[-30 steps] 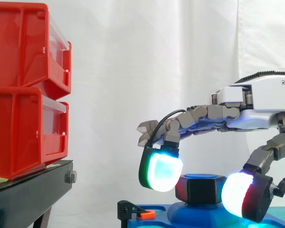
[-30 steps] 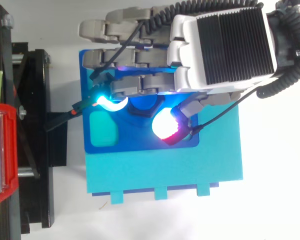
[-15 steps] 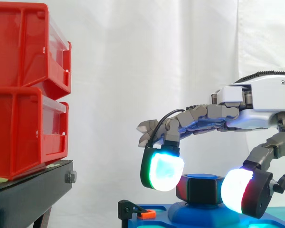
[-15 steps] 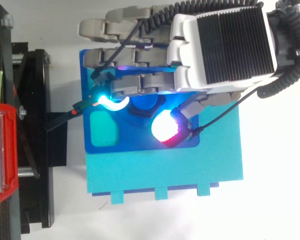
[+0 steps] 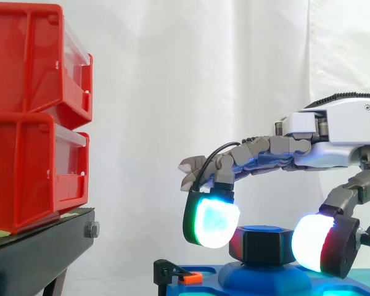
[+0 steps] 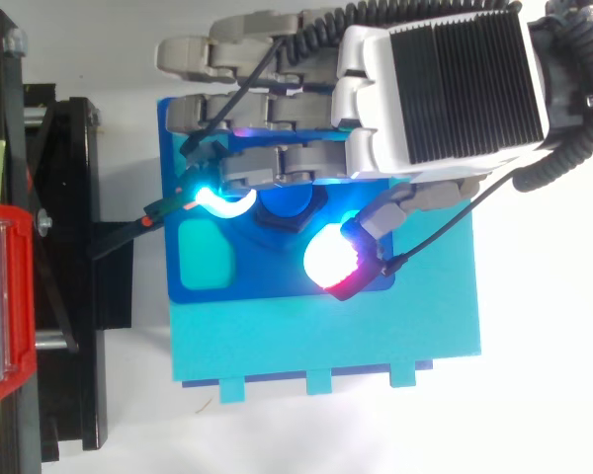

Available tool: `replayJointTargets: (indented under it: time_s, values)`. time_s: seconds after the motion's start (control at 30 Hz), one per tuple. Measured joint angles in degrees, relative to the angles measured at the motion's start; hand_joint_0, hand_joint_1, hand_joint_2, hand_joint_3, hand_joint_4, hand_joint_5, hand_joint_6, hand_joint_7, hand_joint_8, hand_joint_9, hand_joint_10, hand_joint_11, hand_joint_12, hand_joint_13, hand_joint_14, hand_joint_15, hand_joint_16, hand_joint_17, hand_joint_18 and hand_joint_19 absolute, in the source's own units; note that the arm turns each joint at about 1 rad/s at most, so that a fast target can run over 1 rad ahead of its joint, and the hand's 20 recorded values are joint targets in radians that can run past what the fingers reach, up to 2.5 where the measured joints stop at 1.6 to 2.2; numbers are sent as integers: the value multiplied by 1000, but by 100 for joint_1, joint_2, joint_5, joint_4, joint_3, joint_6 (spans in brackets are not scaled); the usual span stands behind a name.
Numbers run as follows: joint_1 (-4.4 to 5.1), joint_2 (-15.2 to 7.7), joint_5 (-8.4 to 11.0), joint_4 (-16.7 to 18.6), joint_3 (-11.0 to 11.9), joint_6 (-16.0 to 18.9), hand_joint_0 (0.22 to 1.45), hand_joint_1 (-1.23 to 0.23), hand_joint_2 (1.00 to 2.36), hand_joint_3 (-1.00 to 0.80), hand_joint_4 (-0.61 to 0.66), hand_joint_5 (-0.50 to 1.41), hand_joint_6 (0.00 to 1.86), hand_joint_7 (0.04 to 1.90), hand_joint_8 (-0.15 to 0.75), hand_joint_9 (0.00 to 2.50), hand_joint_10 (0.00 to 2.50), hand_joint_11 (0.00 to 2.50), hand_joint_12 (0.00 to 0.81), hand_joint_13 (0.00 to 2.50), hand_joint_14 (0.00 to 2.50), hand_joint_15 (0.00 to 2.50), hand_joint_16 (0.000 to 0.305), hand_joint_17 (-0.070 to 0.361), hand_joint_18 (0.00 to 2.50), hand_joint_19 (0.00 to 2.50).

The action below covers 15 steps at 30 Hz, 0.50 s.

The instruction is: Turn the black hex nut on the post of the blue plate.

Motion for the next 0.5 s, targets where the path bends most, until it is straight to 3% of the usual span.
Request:
replayJointTargets:
  time_s: [0.5]
  values:
    - [-39, 7, -107, -7, 60, -35, 400, -588, 1000, -500, 429, -90, 502, 1110, 65, 198, 145, 389, 289, 91, 0, 25, 44, 100, 189, 222]
